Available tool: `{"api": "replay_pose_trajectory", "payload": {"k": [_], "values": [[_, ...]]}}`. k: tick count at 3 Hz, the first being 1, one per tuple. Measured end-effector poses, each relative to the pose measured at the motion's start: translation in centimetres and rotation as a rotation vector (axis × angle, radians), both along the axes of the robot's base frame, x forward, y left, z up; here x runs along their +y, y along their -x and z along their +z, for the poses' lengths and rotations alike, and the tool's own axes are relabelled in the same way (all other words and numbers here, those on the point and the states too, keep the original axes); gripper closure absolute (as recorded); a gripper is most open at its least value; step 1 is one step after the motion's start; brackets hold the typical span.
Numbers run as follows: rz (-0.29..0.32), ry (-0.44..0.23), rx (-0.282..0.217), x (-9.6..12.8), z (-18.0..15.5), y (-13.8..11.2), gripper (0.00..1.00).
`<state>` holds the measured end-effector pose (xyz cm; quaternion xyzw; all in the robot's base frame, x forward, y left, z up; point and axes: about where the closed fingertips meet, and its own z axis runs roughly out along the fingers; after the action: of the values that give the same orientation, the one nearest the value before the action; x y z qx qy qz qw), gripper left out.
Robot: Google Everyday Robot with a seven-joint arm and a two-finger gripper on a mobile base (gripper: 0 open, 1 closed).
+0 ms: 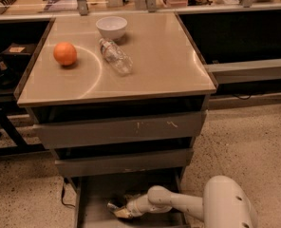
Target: Pick redbull can from bottom drawer and place on counter
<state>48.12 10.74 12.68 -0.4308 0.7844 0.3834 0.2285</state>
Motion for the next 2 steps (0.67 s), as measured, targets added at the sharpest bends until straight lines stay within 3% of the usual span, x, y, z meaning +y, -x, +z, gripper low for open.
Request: {"api": "replay_pose_trajectory", "payload": {"k": [1,2], "values": [[0.0,0.0,0.0,0.0,0.01,0.0,0.87],[0.0,0.0,0.0,-0.01,0.12,-0.05,1.0]]}}
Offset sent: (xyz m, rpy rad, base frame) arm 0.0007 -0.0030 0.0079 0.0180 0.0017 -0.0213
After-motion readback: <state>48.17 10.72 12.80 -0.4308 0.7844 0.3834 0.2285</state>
